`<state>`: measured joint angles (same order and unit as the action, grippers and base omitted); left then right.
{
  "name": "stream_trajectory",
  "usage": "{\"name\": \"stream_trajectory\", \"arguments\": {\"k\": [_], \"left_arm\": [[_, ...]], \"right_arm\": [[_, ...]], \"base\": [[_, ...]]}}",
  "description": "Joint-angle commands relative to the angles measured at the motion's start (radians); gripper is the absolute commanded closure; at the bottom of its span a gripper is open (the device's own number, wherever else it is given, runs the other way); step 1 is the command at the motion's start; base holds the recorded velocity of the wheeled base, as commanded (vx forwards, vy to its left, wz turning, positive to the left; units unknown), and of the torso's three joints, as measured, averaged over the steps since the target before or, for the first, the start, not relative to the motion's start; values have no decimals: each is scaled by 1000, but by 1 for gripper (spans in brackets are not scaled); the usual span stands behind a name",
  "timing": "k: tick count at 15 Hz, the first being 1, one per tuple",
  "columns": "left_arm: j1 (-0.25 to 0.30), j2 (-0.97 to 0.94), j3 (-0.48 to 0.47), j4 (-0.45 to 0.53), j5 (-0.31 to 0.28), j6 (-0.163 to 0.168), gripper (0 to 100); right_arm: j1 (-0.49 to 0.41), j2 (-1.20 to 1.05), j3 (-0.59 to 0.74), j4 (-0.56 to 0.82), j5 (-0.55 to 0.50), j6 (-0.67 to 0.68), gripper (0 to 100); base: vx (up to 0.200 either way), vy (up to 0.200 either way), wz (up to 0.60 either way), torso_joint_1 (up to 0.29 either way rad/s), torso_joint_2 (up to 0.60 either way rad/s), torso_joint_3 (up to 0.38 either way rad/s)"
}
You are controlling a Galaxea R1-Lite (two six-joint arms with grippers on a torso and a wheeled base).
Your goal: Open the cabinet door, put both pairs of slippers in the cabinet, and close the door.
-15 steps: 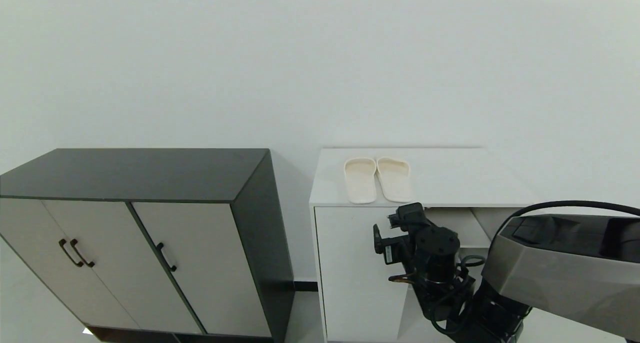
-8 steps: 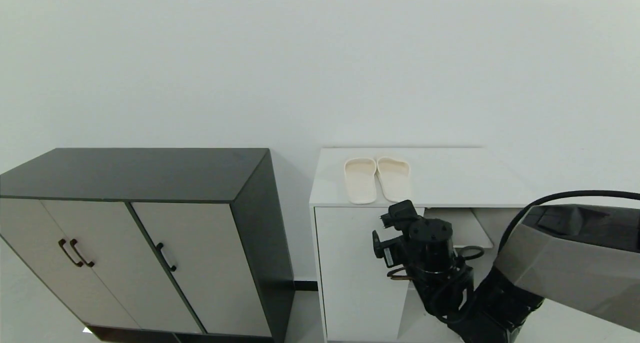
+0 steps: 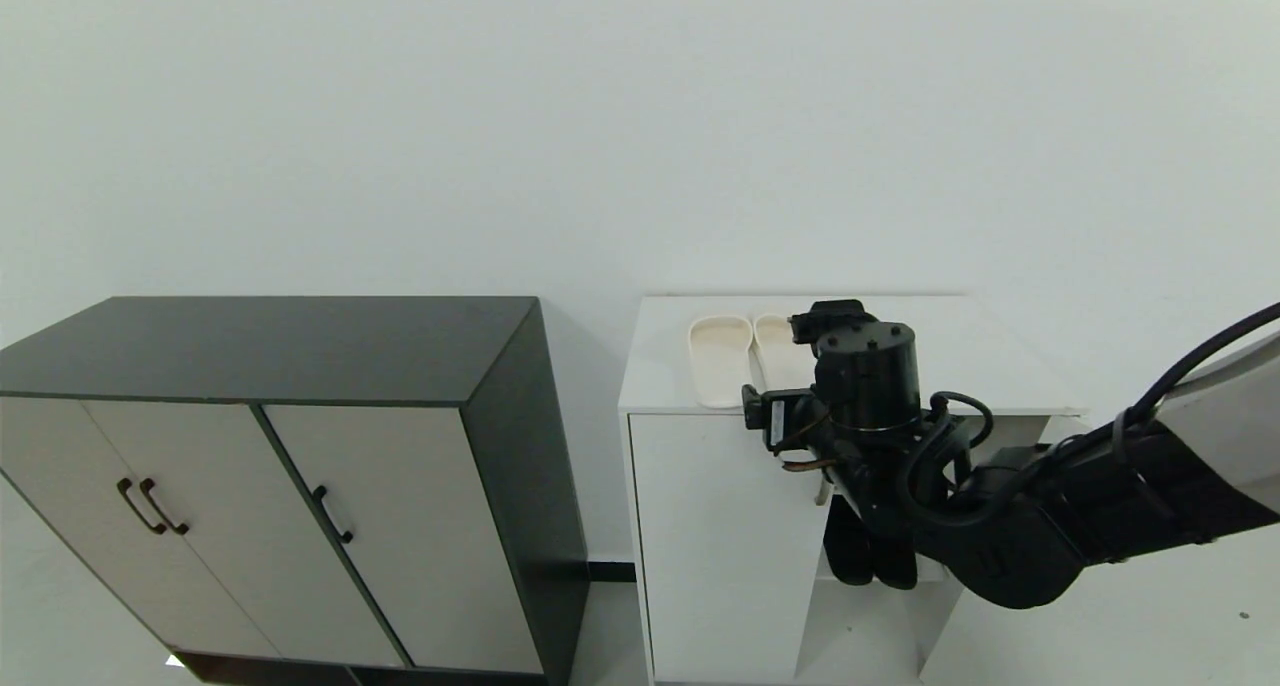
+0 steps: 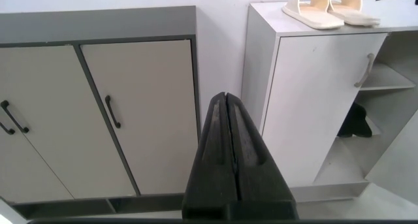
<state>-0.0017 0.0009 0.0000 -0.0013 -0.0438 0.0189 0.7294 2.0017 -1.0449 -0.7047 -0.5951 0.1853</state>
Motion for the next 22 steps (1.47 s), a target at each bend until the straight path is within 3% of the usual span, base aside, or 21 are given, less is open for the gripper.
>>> {"name": "stream_trajectory", "arguments": {"k": [1, 5, 15, 22], "left_arm": [[0, 1, 0, 0, -1, -1, 100], [0, 1, 0, 0, -1, -1, 100], [0, 1, 0, 0, -1, -1, 100], [0, 1, 0, 0, -1, -1, 100]], "right_arm": [[-1, 8, 5, -16, -2, 0, 0], [-1, 31, 36, -99, -2, -30, 0], [-1, 98, 25, -107, 37, -26, 0], [-67, 201, -57, -107, 46, -23, 0]], "base": [[0, 0, 0, 0, 0, 0], [200, 0, 0, -4, 1, 6], [200, 0, 0, 7, 2, 2], [0, 0, 0, 0, 0, 0]]}}
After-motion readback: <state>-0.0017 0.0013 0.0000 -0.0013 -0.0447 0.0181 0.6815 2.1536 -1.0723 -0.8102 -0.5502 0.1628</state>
